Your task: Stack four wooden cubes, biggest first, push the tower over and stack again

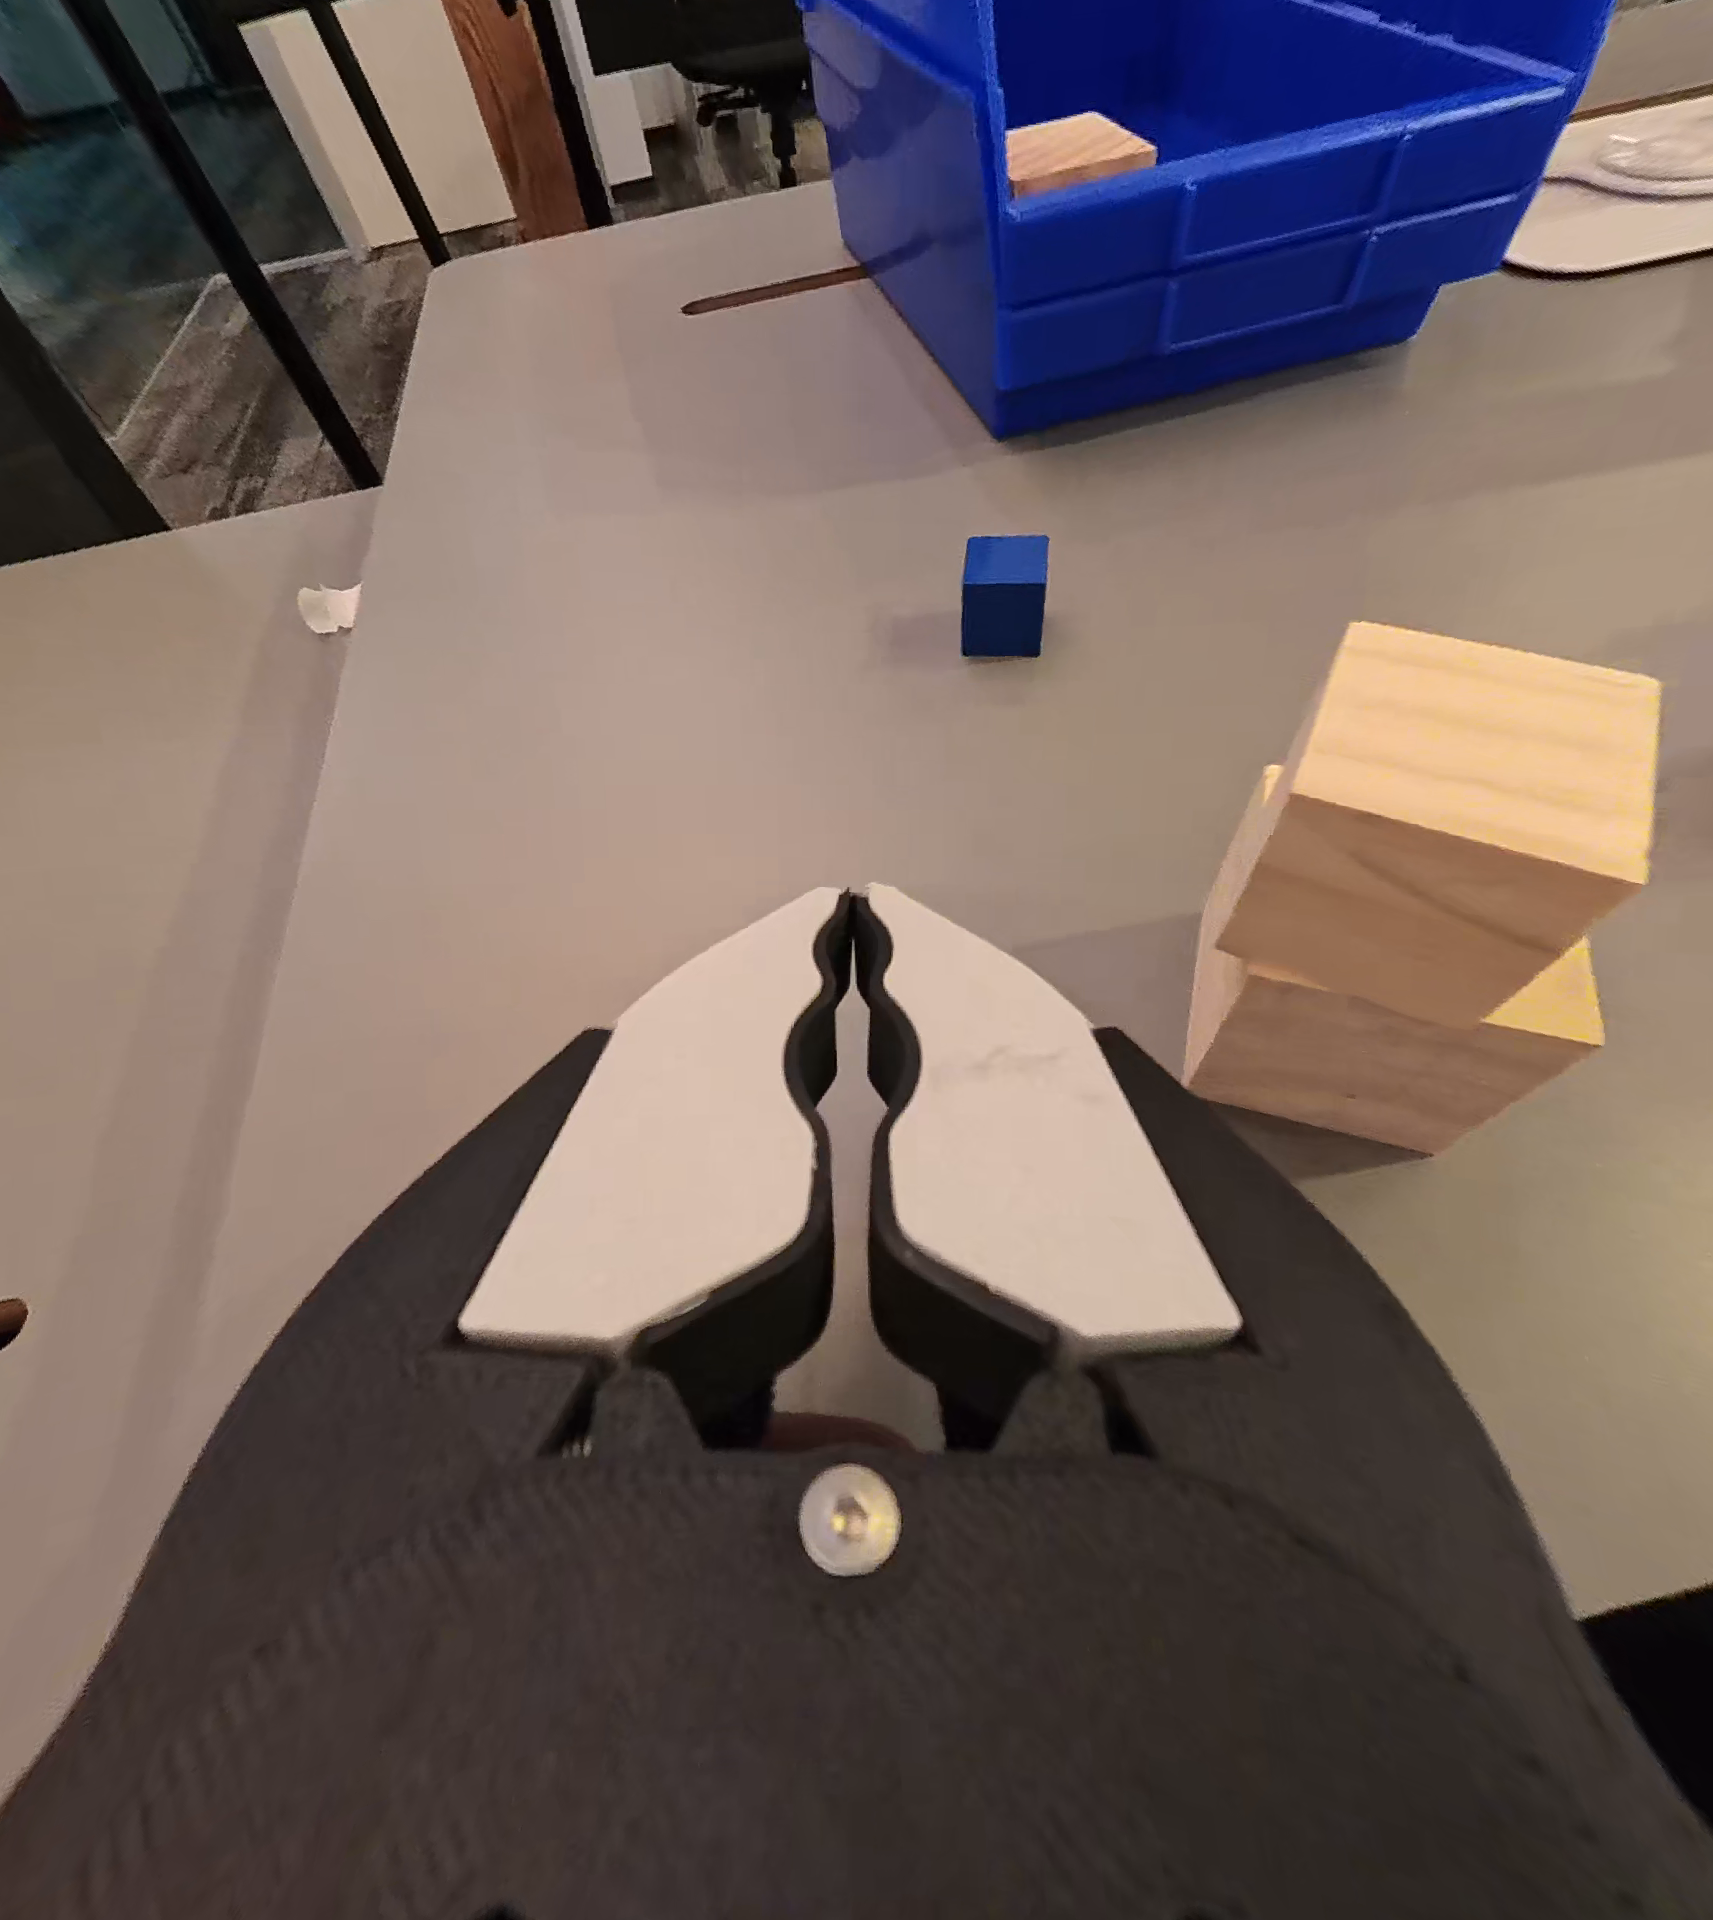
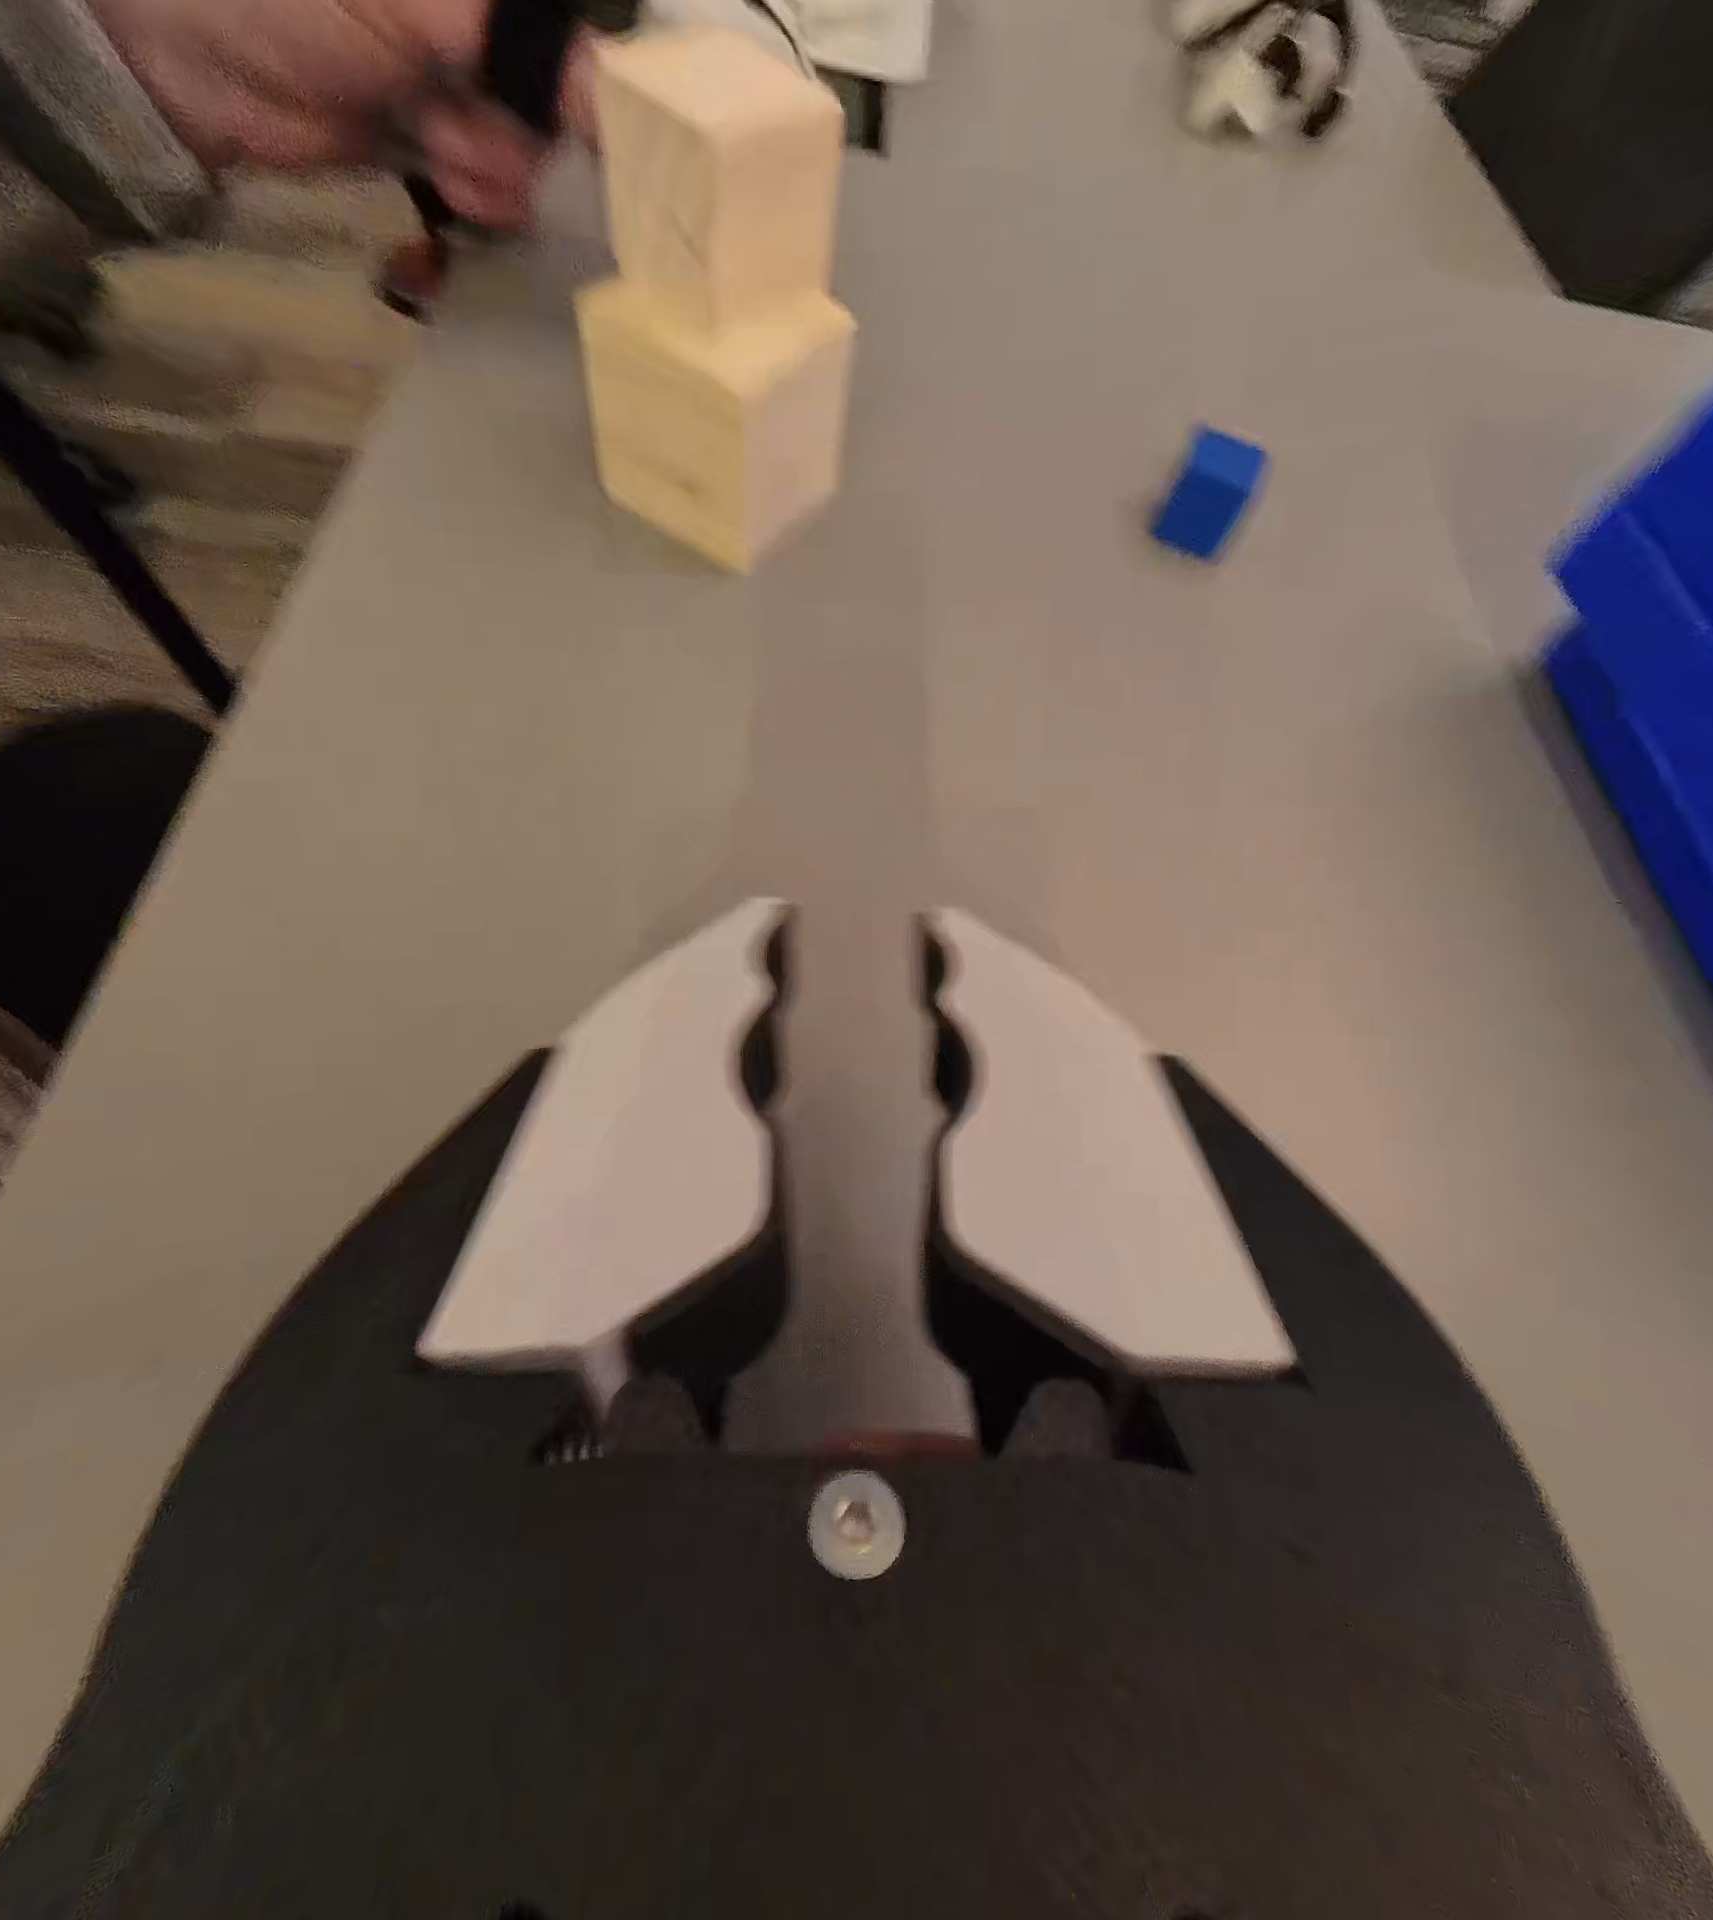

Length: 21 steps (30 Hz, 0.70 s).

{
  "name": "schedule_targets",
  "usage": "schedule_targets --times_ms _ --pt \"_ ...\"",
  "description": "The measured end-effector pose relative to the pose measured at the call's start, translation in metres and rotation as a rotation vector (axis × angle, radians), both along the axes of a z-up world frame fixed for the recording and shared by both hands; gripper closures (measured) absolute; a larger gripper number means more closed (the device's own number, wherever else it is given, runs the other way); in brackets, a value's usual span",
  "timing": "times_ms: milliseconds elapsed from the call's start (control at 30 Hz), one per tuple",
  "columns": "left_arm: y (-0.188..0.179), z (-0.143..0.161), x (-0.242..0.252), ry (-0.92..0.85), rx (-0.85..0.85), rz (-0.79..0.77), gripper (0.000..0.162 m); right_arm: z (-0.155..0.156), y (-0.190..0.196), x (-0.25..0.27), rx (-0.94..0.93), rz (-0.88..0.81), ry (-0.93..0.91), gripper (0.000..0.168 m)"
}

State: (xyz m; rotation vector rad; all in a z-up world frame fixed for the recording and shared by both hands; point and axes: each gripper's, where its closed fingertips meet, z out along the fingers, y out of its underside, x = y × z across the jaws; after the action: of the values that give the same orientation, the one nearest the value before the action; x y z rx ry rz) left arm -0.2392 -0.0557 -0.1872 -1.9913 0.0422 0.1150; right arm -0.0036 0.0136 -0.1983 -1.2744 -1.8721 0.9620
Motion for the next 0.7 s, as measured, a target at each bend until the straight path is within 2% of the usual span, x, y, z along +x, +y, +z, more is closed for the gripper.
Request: schedule_targets --times_ms 33,67,100,167,333,433,533,600,700 --pt "0.001 -0.001 0.002 0.001 -0.007 -0.015 0.162 0.0 -0.008 -0.018 -0.021 0.048 -0.008 0.122" --pt "0.001 -0.001 0.003 0.001 -0.006 -0.018 0.162 -0.001 -0.012 -0.037 -0.027 0.086 -0.016 0.109" --pt "0.001 0.0 0.004 -0.008 -0.004 -0.03 0.162 -0.002 -0.016 -0.055 -0.035 0.125 -0.022 0.086" --pt "0.001 0.001 0.013 -0.03 -0.009 -0.096 0.162 -0.008 -0.033 -0.084 -0.077 0.262 -0.064 0.074" --pt "-0.002 -0.001 0.009 -0.014 -0.008 -0.088 0.162 -0.017 -0.059 -0.131 -0.112 0.497 -0.161 0.056" --pt "-0.004 -0.002 0.009 -0.028 -0.007 -0.094 0.162 -0.017 -0.076 -0.144 -0.131 0.616 -0.191 0.068" --pt "-0.005 -0.002 0.008 -0.041 -0.005 -0.097 0.162 -0.018 -0.087 -0.15 -0.108 0.68 -0.191 0.102" --pt "-0.007 -0.002 0.008 -0.034 -0.002 -0.1 0.162 -0.018 -0.085 -0.149 -0.092 0.67 -0.179 0.103" --pt "-0.009 -0.007 0.009 -0.028 -0.015 -0.103 0.162 -0.018 -0.06 -0.135 -0.075 0.571 -0.183 0.103"
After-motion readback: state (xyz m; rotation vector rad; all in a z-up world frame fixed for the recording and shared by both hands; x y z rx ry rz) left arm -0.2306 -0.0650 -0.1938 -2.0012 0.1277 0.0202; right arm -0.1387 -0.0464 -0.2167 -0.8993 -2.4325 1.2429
